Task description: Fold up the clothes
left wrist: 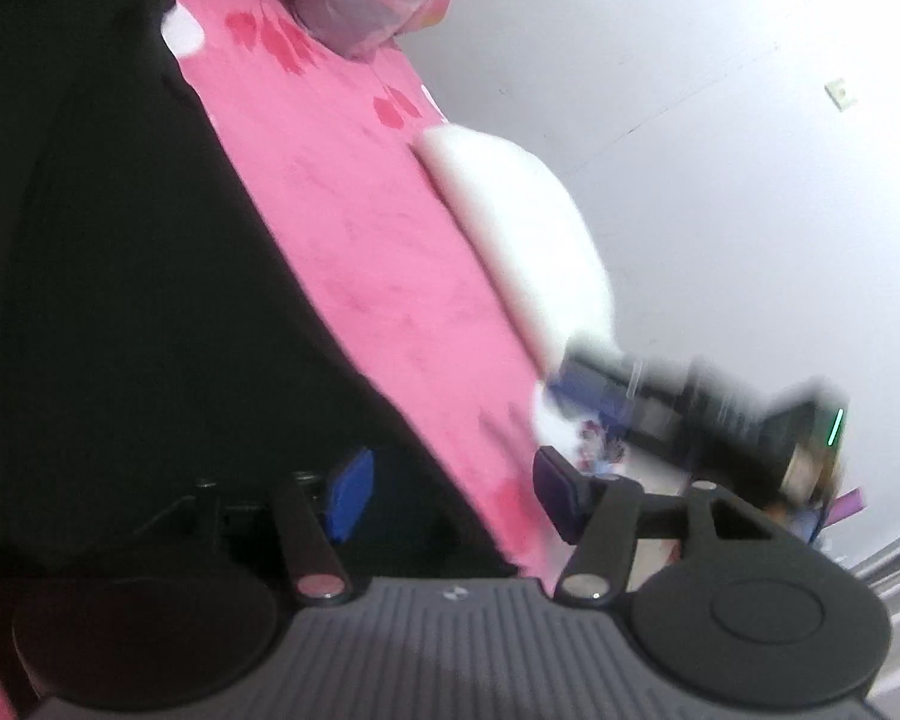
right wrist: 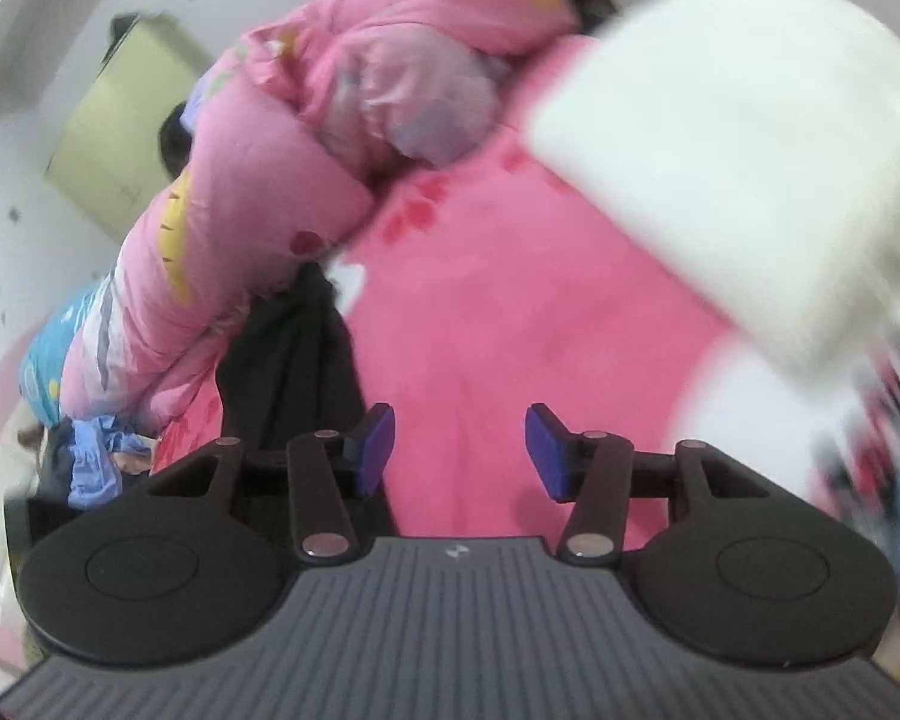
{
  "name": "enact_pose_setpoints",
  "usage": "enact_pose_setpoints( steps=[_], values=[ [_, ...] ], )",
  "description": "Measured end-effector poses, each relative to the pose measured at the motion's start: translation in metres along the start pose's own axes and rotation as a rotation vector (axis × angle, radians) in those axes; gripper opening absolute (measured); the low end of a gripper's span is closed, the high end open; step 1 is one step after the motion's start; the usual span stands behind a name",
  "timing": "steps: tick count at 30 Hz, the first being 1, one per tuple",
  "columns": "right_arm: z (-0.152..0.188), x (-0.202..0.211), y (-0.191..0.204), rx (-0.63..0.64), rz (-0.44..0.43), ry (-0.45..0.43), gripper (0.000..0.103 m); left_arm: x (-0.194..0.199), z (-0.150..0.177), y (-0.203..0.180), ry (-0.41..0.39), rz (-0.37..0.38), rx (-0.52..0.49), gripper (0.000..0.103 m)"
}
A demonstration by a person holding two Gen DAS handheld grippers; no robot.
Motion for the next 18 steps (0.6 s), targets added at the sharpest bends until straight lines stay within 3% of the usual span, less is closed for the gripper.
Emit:
enact_pose_setpoints(
  steps=[4,9,14,18],
  values=[
    [0.033,0.028,-0.001,-0.125,-0.086,-0.02,0.048,0.057,-0.017,-0.004,-0.085,0.016,0.023,0.065],
    [0.063,0.019,0.03,-0.157,-0.217,0.032,0.048,0.15,-0.022,0.004,-0.188,-0.111,-0.023,0.067],
    [0.089,-0.012,0.066,-0.169,-0.302,0.155,0.048,0.209,0.01,0.018,-0.193,-0.295,-0.089,0.066],
    [0.105,-0.035,0.084,-0.134,-0.259,0.247,0.048,0.231,0.04,0.014,-0.16,-0.353,-0.165,0.066]
  ],
)
Point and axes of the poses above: each gripper's, at about its wrist camera, not at the fingertips, and x roughly against the way its jaws point, y to its left, z to its underside, the point moved 5 cm from there along -x, roughly the way its jaws point, and after that the axes turned 12 degrees about -y, right-handed, at the moved point
